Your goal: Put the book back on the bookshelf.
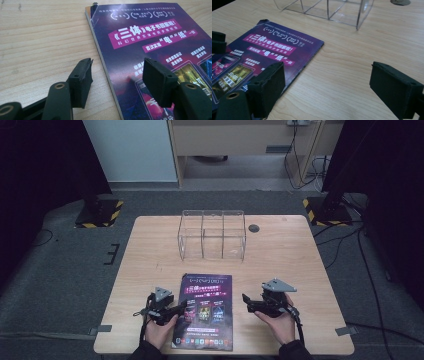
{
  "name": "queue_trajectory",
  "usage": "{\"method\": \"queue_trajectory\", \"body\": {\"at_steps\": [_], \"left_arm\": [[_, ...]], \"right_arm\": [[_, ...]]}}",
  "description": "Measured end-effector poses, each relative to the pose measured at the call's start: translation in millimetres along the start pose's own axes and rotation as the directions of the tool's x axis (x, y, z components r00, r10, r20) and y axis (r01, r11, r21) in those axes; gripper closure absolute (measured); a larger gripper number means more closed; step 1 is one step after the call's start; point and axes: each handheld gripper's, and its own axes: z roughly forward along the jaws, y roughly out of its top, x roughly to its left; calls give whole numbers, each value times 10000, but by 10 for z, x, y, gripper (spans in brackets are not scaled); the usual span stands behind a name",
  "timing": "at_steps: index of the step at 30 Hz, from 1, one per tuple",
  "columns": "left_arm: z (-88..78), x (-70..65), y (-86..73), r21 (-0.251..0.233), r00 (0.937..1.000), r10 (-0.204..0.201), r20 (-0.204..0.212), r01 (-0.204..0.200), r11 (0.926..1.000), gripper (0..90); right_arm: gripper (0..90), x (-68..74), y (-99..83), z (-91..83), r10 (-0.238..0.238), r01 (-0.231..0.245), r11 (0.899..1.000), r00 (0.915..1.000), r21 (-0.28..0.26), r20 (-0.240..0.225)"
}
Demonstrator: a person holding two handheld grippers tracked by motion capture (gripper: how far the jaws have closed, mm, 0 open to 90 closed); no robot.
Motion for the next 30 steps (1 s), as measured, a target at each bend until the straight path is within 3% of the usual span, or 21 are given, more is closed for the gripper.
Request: {"method": "queue_trajectory", "body": {"at_steps": [10, 17, 22, 30], "left_arm": [[59, -36, -14, 175, 9999, 98, 73, -99, 9998, 392], [75, -65, -13, 153, 9997, 233, 13, -233, 9996, 390], [81, -73, -15, 136, 9996, 275, -12, -275, 9995, 388], [104, -87, -10, 23, 9993, 361, -67, -361, 9993, 387]], "right_arm": [[140, 252, 10, 167, -332, 352, 9984, 9985, 437, -440], [140, 344, -10, 237, -253, 280, 9987, 9977, 417, -629], [141, 440, -69, 325, -112, 160, 9980, 9969, 614, -783], [141, 553, -176, 473, -261, 345, 9943, 9961, 1005, -841]]}}
